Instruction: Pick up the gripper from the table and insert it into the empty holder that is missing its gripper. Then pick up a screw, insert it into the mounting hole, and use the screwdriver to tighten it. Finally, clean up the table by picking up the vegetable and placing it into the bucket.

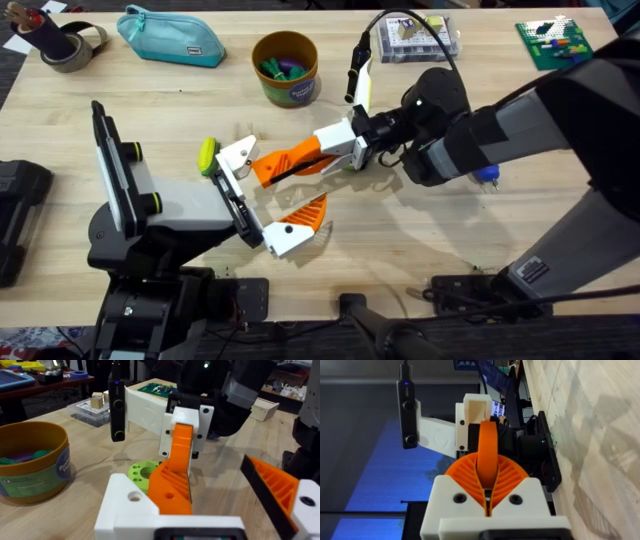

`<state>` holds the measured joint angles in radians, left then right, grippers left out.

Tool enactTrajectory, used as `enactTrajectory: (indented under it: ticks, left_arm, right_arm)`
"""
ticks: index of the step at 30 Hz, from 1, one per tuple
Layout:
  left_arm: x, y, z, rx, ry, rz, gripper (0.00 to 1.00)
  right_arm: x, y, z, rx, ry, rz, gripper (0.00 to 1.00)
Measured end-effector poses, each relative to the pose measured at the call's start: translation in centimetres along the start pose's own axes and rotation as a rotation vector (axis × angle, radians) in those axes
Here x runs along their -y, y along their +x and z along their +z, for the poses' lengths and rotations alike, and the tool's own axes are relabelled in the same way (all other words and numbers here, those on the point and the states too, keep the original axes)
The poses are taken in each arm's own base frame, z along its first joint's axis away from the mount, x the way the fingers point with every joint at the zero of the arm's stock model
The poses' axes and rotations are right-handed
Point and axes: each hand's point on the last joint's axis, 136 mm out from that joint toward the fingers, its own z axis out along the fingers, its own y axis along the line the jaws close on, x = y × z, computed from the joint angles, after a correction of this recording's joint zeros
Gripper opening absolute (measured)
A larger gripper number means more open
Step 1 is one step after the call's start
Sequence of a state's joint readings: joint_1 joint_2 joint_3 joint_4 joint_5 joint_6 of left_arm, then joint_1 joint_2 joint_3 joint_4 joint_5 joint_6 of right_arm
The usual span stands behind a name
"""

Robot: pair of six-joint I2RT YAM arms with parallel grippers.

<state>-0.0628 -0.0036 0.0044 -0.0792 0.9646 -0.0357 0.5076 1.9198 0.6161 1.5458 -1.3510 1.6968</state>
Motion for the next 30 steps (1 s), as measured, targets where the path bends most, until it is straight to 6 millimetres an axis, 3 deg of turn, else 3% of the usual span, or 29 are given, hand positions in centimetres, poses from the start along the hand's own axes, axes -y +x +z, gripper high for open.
enactTrajectory:
  ticks: [15, 23, 30]
  left_arm:
    - [-0.1, 0.0, 0.0, -0.002, -0.003, -0.002, 0.99]
    - [-0.1, 0.0, 0.0, -0.002, -0.003, -0.002, 0.99]
    - [-0.1, 0.0, 0.0, -0.002, -0.004, -0.002, 0.99]
  right_arm:
    - [0.2, 0.5, 0.0, -0.032, 0.007, 0.013, 0.02]
    - [-1.9, 0.5, 0.1, -0.051, -0.004, -0.067, 0.02]
    - [-2.0, 0.5, 0.1, -0.049, -0.004, -0.068, 0.02]
